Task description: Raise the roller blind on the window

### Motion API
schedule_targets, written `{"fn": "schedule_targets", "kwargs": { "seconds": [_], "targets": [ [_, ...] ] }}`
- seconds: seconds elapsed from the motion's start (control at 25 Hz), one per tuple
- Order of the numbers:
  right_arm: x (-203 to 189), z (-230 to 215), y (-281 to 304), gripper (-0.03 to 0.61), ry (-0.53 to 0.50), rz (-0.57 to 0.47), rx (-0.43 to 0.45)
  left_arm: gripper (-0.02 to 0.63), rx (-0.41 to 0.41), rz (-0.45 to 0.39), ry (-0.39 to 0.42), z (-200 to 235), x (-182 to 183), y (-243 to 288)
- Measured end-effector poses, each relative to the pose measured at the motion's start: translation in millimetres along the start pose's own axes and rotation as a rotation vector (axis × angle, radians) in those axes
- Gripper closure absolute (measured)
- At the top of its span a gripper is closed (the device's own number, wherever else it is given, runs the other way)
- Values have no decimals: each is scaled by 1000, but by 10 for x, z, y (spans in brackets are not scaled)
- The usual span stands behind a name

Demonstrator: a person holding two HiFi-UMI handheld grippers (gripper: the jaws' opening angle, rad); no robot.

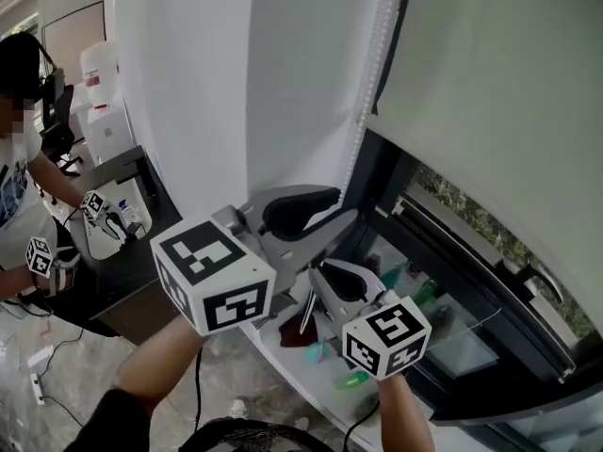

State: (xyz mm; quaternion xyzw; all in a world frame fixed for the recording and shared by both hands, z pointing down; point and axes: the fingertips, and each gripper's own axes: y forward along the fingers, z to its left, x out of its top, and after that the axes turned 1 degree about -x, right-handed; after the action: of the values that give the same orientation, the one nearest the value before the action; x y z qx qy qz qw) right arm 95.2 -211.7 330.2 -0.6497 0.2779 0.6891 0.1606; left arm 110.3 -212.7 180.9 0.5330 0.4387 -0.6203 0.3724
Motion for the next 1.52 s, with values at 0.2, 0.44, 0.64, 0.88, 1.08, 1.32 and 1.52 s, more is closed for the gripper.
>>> {"fn": "schedule_targets", "kwargs": {
  "seconds": [0.2,0.44,0.64,0.88,1.08,1.32,1.52],
  "targets": [
    [-78,-10,7,558,-5,17,-17,606,25,-11,27,37,83,68],
    [-8,-78,-118,554,0,17,-21,601,50,14,-18,134,5,45],
    [719,-288,-552,474,201,-249,49,603,54,95,10,90,-382,38],
    [1319,-334,-542,482,92,-298,38,604,48,216,-46,129,-1008,-21],
    [1589,-235,-329,482,13,-287,40,604,58,393,-46,129,-1780,-87],
    [1713,-178,-178,489,-14,-281,45,604,60,485,-109,141,-2302,-248],
    [1738,-156,-144,567,-39,-286,55,604,40,485,-105,92,-2306,-239]
  ]
}}
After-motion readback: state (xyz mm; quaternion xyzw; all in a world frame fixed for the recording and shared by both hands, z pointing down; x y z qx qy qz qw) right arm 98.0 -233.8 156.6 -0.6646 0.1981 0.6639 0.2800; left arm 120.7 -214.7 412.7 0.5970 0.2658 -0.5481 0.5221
